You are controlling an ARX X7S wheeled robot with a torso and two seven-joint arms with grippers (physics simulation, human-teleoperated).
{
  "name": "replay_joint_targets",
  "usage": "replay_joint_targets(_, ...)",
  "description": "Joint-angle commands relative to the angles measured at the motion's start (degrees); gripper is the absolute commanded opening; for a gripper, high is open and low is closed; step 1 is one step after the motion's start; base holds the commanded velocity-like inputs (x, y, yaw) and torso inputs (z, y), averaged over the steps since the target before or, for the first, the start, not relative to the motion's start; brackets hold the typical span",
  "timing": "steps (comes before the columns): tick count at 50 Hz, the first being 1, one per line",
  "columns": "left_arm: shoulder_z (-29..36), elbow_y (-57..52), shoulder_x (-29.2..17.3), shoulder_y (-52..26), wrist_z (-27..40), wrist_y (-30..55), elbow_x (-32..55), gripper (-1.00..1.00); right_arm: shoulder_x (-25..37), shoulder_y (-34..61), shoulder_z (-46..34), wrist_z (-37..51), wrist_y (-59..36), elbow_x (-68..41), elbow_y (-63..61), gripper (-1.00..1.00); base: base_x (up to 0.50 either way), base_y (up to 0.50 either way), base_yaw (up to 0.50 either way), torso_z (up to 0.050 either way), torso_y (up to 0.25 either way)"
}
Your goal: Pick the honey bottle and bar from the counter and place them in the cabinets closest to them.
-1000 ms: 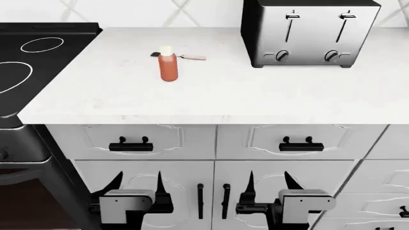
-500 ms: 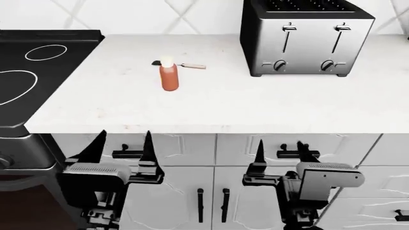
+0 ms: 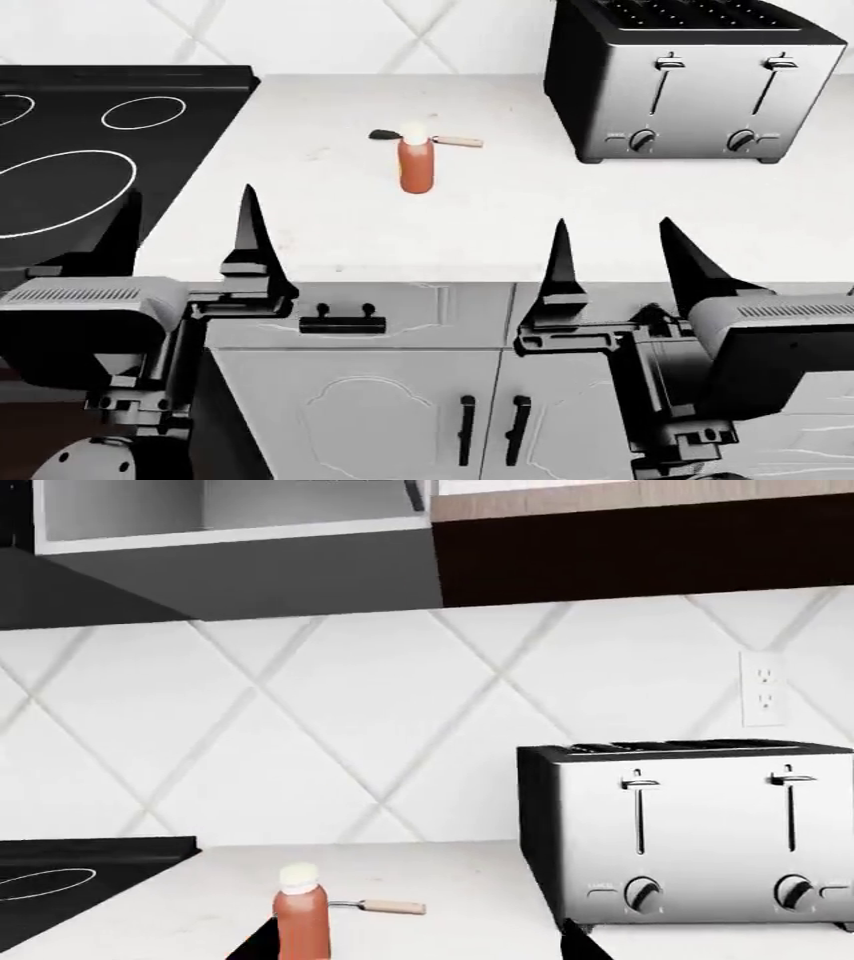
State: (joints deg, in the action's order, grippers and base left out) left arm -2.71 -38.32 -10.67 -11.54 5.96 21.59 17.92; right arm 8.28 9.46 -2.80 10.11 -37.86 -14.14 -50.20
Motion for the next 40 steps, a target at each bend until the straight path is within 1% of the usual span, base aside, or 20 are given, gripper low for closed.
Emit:
replay_joint_targets(1,0.58,-1.76,-1.22,-0.53,1.57,0.95,0.33,1.0,0.78,0.4,-0.88,0.64,-2.01,-1.13,-2.3,1.0,0.03,0.5,0.0,0.0,0.0)
replay_joint_targets(5,1.46,-1.75,-1.57,-0.17,1.84,0.45,-0.3,1.0,1.23,0.17,-1.98,1.04,-0.91,-0.02,-1.98,1.0,0.06,0.5,0.0,0.0,0.0)
replay_joint_targets(9,1.65,-2.34,-2.03,-0.03,2.15,0.4,-0.27,1.0,2.41,-0.36,-3.93,1.54,0.35,2.24,-2.31,1.0,0.28,0.46,0.0,0.0,0.0)
replay_joint_targets(13,2.29,-2.44,-2.29,0.13,2.41,0.02,-0.67,1.0,3.56,-0.37,-5.9,2.29,0.36,4.31,-2.58,1.0,0.46,0.29,0.0,0.0,0.0)
replay_joint_targets(40,3.23,-2.65,-3.66,0.32,3.99,-0.61,0.47,1.0,4.84,-0.07,-7.22,3.42,0.11,4.29,-2.9,1.0,0.48,0.29,0.0,0.0,0.0)
